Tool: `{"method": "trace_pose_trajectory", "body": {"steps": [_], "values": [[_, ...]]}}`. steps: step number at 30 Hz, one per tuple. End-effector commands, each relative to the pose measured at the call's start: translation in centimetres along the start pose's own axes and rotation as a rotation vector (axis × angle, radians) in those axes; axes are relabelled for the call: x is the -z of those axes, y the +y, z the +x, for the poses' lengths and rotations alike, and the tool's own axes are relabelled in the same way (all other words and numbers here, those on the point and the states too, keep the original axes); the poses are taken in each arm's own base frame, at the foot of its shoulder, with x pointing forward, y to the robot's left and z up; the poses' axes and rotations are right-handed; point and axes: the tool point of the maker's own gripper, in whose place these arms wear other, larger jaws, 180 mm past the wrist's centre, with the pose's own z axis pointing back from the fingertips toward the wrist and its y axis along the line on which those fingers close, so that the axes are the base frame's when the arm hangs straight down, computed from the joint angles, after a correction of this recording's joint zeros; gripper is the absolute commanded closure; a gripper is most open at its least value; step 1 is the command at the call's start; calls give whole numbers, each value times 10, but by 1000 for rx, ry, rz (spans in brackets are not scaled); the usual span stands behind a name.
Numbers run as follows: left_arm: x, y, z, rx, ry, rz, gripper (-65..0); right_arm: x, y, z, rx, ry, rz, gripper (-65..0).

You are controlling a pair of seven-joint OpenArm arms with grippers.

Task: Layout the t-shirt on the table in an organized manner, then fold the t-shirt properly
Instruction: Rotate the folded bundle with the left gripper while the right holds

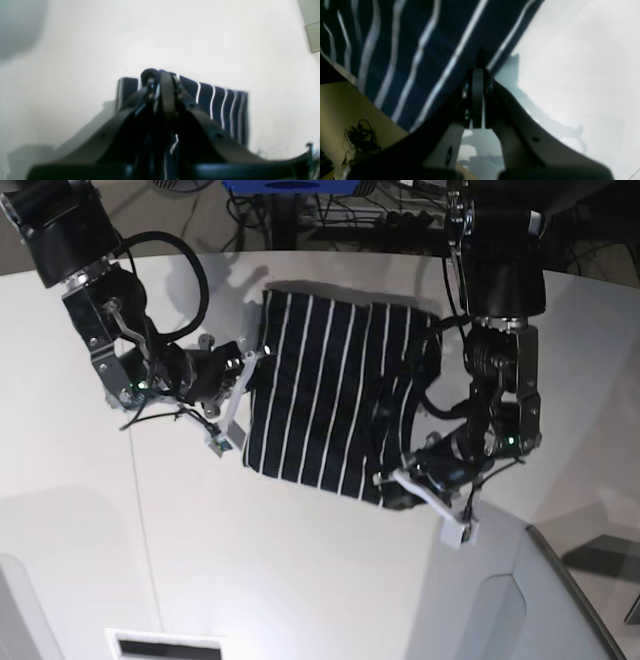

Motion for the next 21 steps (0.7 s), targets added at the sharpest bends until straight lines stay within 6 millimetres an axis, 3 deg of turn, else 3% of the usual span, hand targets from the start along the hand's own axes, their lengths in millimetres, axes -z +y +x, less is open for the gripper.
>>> {"method": "trace_pose_trajectory", "body": {"steps": [1, 3, 5, 9, 21], "values": [[2, -1, 26, 9, -54, -6, 0, -5, 1, 16, -12, -45, 9, 0], [15, 2, 25, -23, -50, -6, 0, -4, 2, 16, -12, -45, 11, 0], [29, 0, 9, -10, -6, -5, 0, -4, 2, 16, -12, -45, 11, 0], [41, 2, -7, 33, -12, 17, 0, -5, -1, 15, -13, -43, 5, 0], [51, 9, 13, 28, -49, 31, 0, -5, 0, 14, -11, -40, 6, 0]]}}
